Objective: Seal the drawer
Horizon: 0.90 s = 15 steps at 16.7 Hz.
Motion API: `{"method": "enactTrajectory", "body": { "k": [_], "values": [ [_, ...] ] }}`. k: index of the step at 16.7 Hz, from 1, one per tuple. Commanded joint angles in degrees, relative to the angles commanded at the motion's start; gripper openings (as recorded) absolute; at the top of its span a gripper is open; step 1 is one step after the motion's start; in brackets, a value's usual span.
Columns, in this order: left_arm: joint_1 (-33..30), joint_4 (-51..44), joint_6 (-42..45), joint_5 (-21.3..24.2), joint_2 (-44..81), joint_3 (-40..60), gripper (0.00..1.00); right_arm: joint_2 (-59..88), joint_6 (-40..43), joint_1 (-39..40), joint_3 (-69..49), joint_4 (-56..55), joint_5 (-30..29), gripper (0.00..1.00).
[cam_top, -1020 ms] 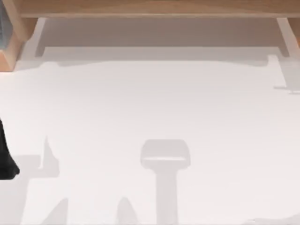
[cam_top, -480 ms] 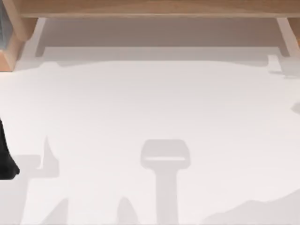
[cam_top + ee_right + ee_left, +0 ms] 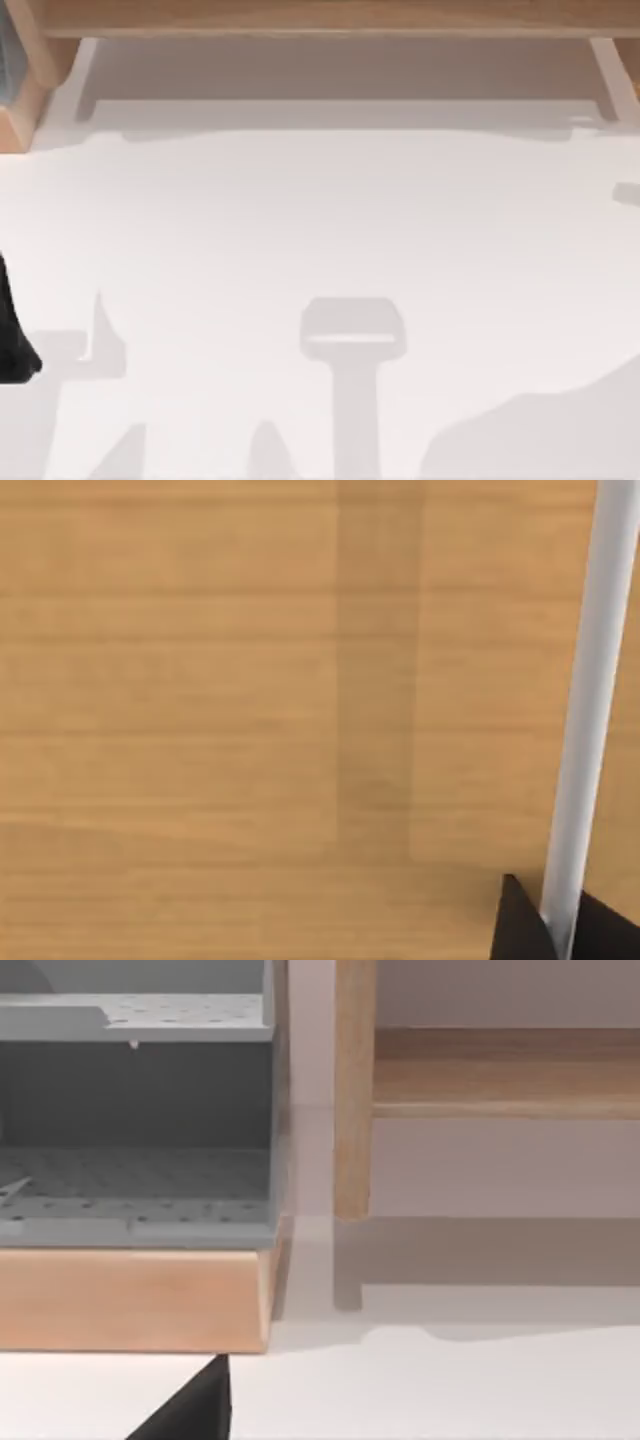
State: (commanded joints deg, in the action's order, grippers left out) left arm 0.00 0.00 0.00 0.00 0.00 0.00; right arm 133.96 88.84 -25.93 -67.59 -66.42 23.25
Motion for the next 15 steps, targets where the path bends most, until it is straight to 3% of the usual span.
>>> {"method": "enactTrajectory", "body": {
  "k": [7,15],
  "values": [
    [0.00,0.00,0.00,0.00,0.00,0.00,1.00,1.95,0.03,1.04,-4.30,2.61,-1.08,0.00],
    [0.00,0.00,0.00,0.00,0.00,0.00,1.00,1.95,0.03,1.04,-4.30,2.61,-1.08,0.60]
  ]
}}
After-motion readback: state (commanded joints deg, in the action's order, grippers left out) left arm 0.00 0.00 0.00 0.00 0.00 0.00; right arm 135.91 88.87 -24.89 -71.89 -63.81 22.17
